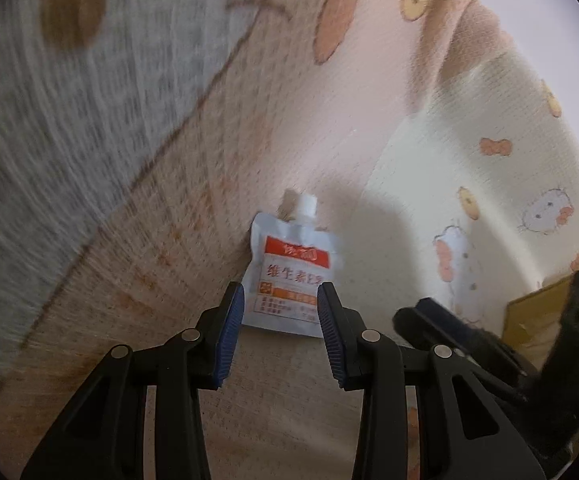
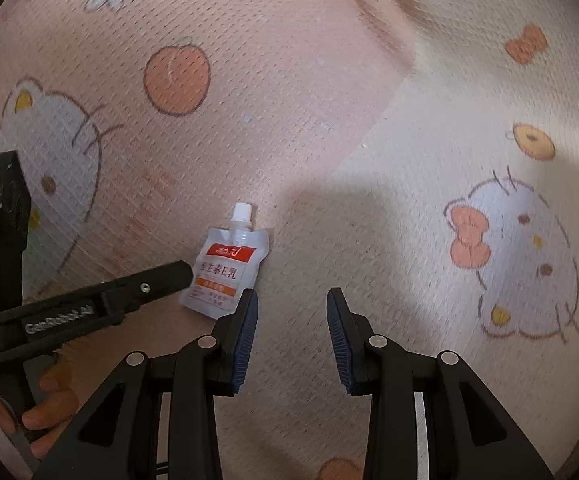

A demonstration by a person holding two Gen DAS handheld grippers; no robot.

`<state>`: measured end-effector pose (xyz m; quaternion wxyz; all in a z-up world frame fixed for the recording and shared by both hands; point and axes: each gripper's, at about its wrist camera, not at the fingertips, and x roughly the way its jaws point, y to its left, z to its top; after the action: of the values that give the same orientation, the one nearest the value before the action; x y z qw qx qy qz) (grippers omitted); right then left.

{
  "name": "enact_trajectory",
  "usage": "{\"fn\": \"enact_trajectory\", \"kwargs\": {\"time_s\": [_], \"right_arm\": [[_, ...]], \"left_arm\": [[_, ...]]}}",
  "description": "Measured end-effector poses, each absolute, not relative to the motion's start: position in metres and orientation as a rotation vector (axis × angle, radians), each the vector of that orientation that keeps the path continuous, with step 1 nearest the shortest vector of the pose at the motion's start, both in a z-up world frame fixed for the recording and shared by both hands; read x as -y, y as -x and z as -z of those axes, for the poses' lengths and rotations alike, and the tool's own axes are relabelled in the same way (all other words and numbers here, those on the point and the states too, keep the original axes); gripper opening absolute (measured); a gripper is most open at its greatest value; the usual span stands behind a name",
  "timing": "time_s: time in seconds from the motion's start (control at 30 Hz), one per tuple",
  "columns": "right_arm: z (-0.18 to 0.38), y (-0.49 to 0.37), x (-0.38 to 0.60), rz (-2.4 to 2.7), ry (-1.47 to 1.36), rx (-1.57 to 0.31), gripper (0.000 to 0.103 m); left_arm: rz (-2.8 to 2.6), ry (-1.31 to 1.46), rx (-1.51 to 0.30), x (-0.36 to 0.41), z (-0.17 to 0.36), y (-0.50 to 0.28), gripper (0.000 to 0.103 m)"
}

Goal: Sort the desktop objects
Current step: 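Move both open grippers back to the white vitamin E pouch on the blanket, then close the left gripper on the pouch body while the right gripper grips its capped end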

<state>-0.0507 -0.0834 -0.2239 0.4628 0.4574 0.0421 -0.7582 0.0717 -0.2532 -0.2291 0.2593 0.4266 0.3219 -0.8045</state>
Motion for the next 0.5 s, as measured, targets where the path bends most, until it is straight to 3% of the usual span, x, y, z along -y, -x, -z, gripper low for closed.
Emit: {"fn": "enact_trajectory", "kwargs": {"time_s": [0.37, 0.5], "right_arm": [[0.229, 0.057, 0.091, 1.857, -1.112, -0.107, 0.032], [0.236, 0.056, 0.092, 1.845, -1.142, -0.112, 0.032]], "left_arm": [[2.097, -1.103, -0.965, 0.262, 0.248, -0.053, 0.041], [2.134, -1.128, -0.970, 0.258, 0.252, -0.048, 0.027]]}}
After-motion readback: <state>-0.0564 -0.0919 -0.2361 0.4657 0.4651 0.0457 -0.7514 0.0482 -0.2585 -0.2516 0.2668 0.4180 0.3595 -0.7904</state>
